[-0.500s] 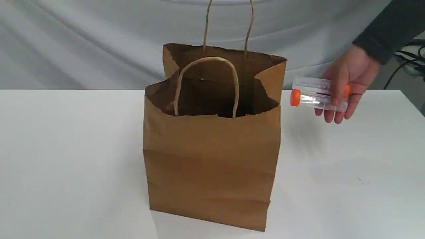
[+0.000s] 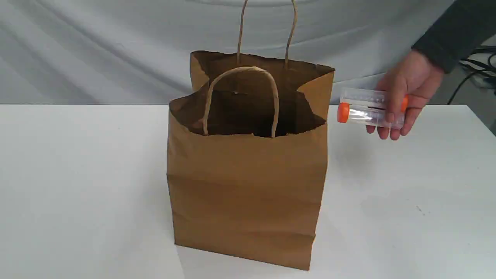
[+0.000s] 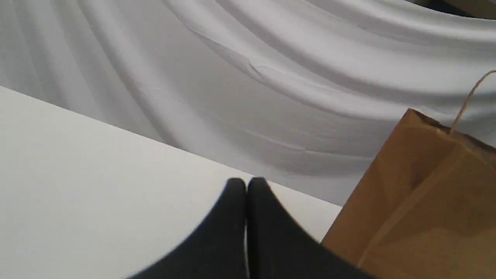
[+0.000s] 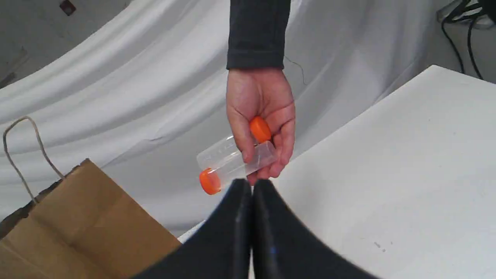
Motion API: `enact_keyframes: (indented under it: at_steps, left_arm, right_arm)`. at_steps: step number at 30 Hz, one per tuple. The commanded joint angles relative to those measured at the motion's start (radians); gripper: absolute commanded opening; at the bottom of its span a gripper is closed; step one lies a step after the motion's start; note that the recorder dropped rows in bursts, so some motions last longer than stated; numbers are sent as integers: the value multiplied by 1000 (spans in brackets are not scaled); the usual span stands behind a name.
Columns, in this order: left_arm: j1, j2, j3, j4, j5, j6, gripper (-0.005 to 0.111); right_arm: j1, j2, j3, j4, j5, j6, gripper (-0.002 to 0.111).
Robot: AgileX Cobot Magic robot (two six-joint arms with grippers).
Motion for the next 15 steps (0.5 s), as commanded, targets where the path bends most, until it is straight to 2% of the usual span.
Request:
enact_keyframes:
  at_steps: [1,7,10,15]
  left_arm:
    - [1,-5,-83,-18,1,24,0]
    - [1,61,-268,-18,131,58,0]
    - [1,150,-367,-43,232,145,0]
    - [1,370,-553,-281,475,576,0]
  right_arm:
    - [-8,-5,3,-27,-5,-29,0]
    - [-8,-5,3,-27,-5,-32,0]
    - [-8,-5,3,-27,-5,-32,0]
    - [-8,-5,3,-27,-5,-32,0]
